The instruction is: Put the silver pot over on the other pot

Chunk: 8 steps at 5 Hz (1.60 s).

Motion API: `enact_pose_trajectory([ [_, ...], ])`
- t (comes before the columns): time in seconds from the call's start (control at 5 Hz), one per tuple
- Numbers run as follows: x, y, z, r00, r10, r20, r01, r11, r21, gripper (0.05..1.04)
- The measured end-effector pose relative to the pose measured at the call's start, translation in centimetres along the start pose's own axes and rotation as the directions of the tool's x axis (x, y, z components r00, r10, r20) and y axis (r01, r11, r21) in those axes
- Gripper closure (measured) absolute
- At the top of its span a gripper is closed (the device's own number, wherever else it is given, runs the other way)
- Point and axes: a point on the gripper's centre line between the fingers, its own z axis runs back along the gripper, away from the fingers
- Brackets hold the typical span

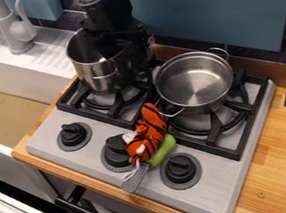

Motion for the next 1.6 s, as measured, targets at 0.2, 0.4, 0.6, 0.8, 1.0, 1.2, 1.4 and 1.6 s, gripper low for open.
enact_pose_trajectory([
  [0.2,-0.1,0.4,-0.3,0.995,0.060,0.077,-0.060,0.998,0.005,0.807],
  [0.4,0.4,0.6,0.7,0.989,0.086,0.122,-0.088,0.996,0.008,0.976],
  [0.6,0.5,0.5,1.4,0.981,0.127,0.148,-0.134,0.990,0.039,1.029],
  [0.8,-0.5,-0.5,1.9,0.973,0.167,0.160,-0.178,0.982,0.058,1.029],
  [1.0,-0.6,-1.1,2.6,0.966,0.197,0.166,-0.211,0.975,0.068,1.029],
  [1.2,-0.7,-1.7,3.5,0.957,0.212,0.199,-0.232,0.969,0.081,1.029],
  [1.4,-0.5,-2.1,4.0,0.951,0.213,0.222,-0.240,0.965,0.104,1.029],
  [1.6,-0.7,-2.8,4.0,0.955,0.219,0.199,-0.243,0.965,0.101,1.029],
])
